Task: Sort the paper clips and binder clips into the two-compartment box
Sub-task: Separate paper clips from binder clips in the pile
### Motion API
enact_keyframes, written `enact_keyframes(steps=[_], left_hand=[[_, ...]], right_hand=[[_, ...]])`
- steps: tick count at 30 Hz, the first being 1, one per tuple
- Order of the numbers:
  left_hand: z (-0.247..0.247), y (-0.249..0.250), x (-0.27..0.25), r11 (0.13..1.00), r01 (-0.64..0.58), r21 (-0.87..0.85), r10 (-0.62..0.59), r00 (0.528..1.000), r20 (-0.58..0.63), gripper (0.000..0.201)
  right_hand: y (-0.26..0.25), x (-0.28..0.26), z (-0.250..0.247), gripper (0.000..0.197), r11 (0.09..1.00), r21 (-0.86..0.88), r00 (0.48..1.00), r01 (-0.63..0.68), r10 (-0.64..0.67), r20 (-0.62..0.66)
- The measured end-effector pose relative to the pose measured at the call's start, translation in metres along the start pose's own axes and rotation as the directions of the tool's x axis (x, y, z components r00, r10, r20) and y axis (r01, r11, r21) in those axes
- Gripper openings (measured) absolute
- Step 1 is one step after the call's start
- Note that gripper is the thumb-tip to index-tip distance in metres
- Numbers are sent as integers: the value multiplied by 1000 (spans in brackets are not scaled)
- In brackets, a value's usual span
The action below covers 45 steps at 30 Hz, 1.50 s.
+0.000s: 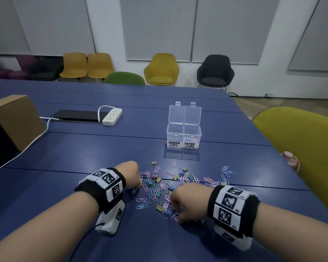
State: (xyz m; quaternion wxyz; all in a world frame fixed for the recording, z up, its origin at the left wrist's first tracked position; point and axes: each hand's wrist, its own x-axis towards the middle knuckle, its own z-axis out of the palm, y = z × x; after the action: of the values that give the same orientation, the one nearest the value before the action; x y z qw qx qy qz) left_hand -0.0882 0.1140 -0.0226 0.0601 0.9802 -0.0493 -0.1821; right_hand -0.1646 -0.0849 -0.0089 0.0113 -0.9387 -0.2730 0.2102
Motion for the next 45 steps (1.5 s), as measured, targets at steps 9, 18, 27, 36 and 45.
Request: enact_keyframes(steps=[9,18,27,36,45], left_hand=[[2,-1,3,984,-18,-177,26,999,42,15],[-1,-8,-2,122,162,-979,43,985,168,26],[-1,-8,-9,-373,267,-889,204,958,202,7],[-4,-19,-16,-490,245,-836,319,943,90,35],[-2,-17,-12,-268,281,-922,205,951,230,37]], right_hand=[[8,9,0,14,999,36,998,-28,30,-51],[37,2,-17,16,536,837,972,-105,232,-26],[59,-9,4,8,-424,892,973,155,220,-65],[70,-13,13,19,-513,828,970,225,198,-141],[60,-12,-3,26,169,986,956,-11,290,-39]])
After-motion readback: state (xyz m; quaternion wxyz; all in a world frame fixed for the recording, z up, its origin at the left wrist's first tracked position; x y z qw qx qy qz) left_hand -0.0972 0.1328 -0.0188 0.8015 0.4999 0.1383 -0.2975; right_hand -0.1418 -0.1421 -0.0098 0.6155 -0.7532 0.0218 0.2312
